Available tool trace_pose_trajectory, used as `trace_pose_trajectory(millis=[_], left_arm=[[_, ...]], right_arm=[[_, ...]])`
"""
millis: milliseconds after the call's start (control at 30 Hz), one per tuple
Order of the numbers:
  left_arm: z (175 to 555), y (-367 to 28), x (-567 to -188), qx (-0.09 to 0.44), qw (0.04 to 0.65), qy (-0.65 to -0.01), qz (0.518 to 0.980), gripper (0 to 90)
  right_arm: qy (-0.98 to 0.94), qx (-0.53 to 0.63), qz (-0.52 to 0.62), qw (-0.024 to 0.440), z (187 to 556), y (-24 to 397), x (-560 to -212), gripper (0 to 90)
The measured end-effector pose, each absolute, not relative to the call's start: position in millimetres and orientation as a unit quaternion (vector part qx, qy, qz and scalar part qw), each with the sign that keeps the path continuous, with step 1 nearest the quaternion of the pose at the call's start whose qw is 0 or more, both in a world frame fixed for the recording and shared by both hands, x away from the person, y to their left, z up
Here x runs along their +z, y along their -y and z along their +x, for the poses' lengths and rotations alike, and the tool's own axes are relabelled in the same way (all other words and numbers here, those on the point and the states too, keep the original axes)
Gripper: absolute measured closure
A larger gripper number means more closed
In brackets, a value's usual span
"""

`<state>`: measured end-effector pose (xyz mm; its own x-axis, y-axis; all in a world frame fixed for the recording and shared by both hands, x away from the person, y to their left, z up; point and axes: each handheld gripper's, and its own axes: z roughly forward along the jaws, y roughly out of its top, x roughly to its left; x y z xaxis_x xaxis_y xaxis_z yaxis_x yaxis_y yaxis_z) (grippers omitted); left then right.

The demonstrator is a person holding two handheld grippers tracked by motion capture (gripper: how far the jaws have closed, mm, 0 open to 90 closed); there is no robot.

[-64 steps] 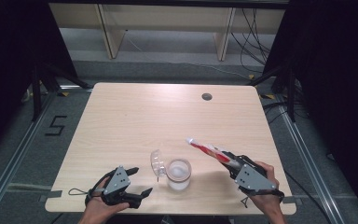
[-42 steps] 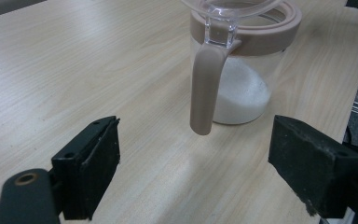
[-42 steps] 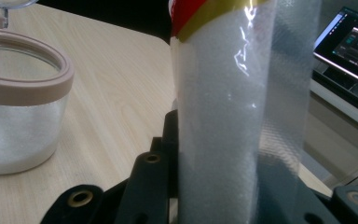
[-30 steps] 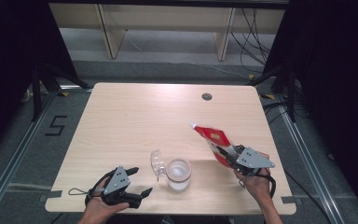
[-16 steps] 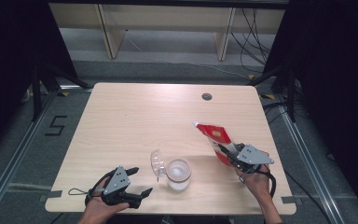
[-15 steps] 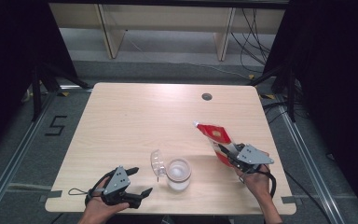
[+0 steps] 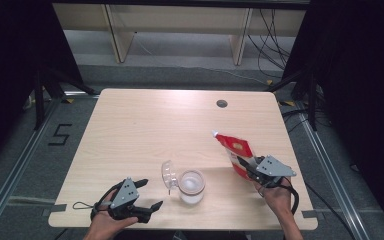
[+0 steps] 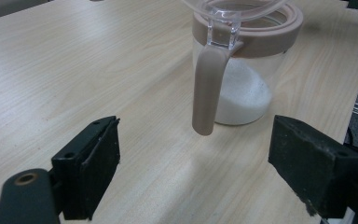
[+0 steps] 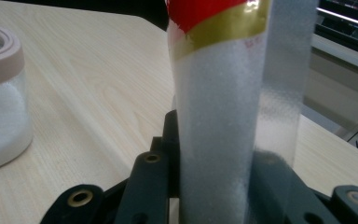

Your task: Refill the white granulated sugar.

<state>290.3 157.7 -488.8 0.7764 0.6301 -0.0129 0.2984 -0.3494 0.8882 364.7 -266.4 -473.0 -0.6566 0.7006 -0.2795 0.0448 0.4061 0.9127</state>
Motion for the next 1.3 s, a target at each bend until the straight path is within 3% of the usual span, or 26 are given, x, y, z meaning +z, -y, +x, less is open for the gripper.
trace_pose_trajectory(millis=[267, 800, 933, 1000, 1300], left_arm=[[290.5, -157.2, -489.3, 0.17, 0.492, -0.289, 0.804, 16.0], [292.6, -156.9, -489.1, 0.174, 0.49, -0.278, 0.807, 16.0], [292.5, -156.2, -489.9, 0.167, 0.494, -0.284, 0.805, 16.0], [293.5, -156.8, -489.4, 0.174, 0.491, -0.274, 0.809, 16.0], [294.0, -157.6, -488.6, 0.179, 0.488, -0.268, 0.811, 16.0]], right_arm=[[-0.754, 0.495, 0.266, 0.34, 358.6, 279.0, -474.1, 75.9], [-0.738, 0.509, 0.324, 0.302, 340.9, 287.3, -477.7, 75.3], [-0.729, 0.51, 0.325, 0.32, 341.5, 290.8, -479.0, 74.4], [-0.731, 0.508, 0.343, 0.3, 337.9, 291.3, -479.5, 73.8], [-0.723, 0.515, 0.356, 0.292, 336.7, 291.5, -478.6, 65.6]])
